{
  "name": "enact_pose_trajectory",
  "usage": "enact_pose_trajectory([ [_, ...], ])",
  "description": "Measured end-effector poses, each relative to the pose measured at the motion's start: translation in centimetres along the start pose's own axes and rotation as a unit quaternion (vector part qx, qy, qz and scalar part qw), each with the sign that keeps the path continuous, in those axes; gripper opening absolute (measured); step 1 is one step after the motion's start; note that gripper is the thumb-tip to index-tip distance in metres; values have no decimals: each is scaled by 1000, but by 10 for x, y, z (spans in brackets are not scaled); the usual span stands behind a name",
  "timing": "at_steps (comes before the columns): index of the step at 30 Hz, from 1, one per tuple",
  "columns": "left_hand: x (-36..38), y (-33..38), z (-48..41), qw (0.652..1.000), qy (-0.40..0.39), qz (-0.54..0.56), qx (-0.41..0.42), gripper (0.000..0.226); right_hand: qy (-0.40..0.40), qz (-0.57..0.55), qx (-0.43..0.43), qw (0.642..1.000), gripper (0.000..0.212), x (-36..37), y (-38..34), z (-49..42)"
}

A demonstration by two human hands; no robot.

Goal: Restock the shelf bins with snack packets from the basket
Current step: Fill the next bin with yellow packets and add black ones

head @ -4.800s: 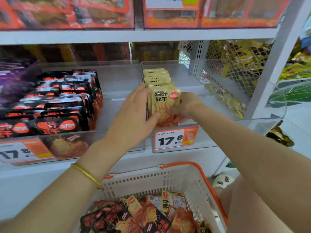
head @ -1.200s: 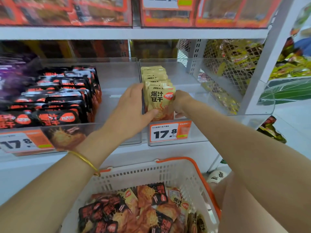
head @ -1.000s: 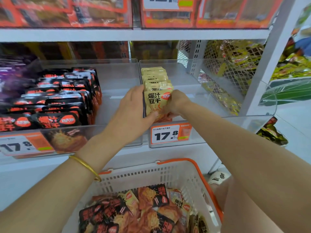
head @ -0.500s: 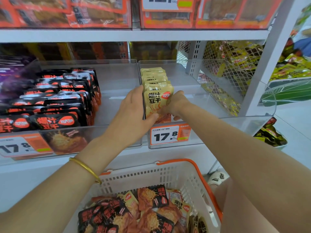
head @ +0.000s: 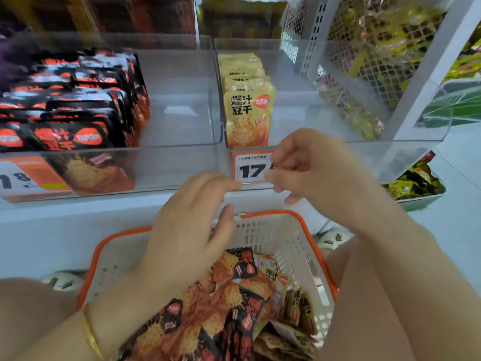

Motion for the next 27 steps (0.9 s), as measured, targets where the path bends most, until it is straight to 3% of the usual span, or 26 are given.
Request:
enact_pose_trajectory([
  [2,38,-19,29,994,-95,5,-44,27,-125,133,73,980,12,57,46,-3],
  [5,74,-52,57,975,-176,22,-137,29,-228,363,125,895,10,134,142,-31],
  [7,89,-63,67,963,-209,23,-167,30,-240,391,167,872,5,175,222,-48],
  [10,104,-72,78,952,-246,24,-180,27,-232,412,280,835,23,214,365,-47],
  [12,110,-75,84,948,-255,31,-188,26,-215,384,337,832,39,231,433,-34],
  [15,114,-78,90,944,-267,33,-192,25,-185,334,378,843,58,229,432,-19],
  [17,116,-80,92,940,-276,34,-197,25,-201,288,374,858,67,223,385,-21],
  [23,135,-92,116,890,-380,18,-251,29,-188,245,395,865,23,160,270,-28],
  [27,142,-93,122,871,-386,75,-295,23,-156,137,369,906,31,126,219,-26],
])
Point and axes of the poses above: each hand's wrist, its own z-axis away from the middle knuckle, its own x-axis out of the palm, y = z × x, the point moved 9 cm from there along -z, towards the middle knuckle, and after that the axes turned 9 degrees about x, right-handed, at the moved point
